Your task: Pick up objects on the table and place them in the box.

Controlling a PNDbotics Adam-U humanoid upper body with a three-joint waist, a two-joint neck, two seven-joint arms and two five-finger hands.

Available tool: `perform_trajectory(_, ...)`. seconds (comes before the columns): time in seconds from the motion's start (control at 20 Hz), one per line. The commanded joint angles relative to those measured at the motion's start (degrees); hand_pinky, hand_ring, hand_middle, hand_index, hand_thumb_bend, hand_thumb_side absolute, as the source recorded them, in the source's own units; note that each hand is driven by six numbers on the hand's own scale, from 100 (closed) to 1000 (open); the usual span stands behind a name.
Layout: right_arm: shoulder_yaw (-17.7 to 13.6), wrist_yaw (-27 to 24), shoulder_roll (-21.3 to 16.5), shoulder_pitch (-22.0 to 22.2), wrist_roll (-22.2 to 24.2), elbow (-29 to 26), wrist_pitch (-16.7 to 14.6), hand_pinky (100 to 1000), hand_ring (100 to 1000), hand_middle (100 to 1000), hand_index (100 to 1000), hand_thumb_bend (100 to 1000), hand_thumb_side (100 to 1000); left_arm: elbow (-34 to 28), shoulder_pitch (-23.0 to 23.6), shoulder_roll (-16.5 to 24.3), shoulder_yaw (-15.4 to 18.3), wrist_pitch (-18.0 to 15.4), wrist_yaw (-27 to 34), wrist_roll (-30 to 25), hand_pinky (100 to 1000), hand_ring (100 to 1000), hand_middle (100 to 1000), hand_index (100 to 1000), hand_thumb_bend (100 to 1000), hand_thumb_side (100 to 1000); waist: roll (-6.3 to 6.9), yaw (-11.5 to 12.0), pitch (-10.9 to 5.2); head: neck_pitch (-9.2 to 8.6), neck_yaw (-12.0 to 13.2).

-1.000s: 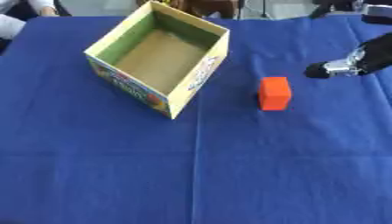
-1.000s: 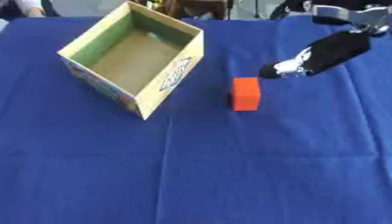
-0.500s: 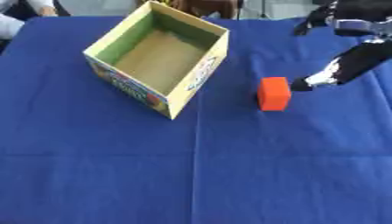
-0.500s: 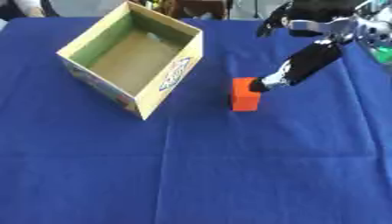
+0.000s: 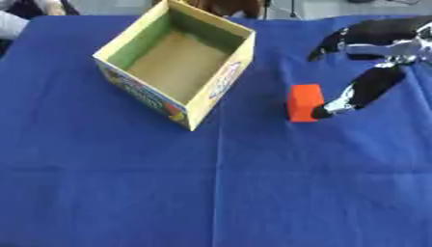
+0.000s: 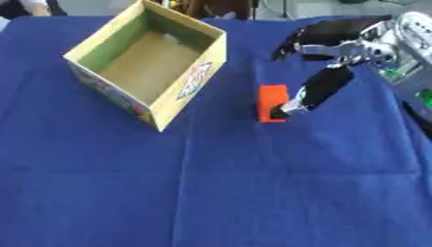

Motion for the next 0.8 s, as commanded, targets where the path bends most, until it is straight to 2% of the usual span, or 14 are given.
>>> perform_trajectory(0.05,-0.3,0.4,-0.2,-0.8,-1.2,1.1,-0.5,875,902,824,925,611,703,-1.0,-0.6,0.5,-0.2,0.0,0.2,-0.2,486,655,643,802,100,967,-0.06,0.1,-0.94,-0.54,-0.2)
perform_trajectory(0.8,0.5,2.6,2.7,-0.4,-6.0,7.8,-1.3,856,889,805,914,555,695,-1.0,-0.6,-0.1,-0.2,0.1,0.3,-0.3,481,650,636,798,100,963,0.00,0.8,0.00,-0.94,0.2)
